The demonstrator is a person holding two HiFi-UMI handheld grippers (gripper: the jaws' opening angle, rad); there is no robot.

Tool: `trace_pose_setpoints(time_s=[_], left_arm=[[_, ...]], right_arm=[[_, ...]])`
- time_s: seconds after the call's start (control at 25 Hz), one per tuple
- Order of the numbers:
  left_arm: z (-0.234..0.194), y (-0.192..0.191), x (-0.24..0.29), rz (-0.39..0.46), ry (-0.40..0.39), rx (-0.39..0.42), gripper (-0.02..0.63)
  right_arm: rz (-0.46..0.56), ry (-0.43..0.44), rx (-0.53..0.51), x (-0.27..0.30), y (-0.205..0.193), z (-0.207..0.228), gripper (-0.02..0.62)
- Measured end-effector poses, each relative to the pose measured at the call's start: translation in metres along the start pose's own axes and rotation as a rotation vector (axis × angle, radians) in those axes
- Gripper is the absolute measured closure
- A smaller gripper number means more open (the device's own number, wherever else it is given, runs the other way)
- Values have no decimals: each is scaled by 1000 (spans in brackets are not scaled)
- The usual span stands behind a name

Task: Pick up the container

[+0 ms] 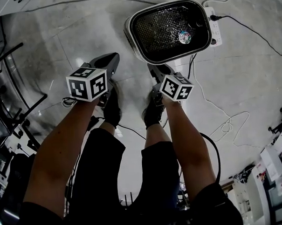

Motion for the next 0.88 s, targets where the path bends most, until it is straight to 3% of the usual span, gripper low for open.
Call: trace_pose_setpoints(time_s=[0.32,0.52,0.68,0.88], left_arm=[[12,22,-15,22,-12,-48,595],[23,36,-27,33,-24,-35,589],[28,42,-33,33,-23,-51,445],[33,51,-39,61,5,-83,403]], right_arm=[[24,134,129,-16,6,-34,486],[49,183,236,-30,13,-45,482],[69,266,362,-41,13,-52,482],[112,392,414,-47,29,-61,482]])
Point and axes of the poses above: the fingertips, and each gripper's own axes: x forward along the fingers, z to its right, y out of its top, the point moved 7 cm from there along -x, backward along the fingers, and after that the axes turned 12 degrees about y, right-handed, at the moved point
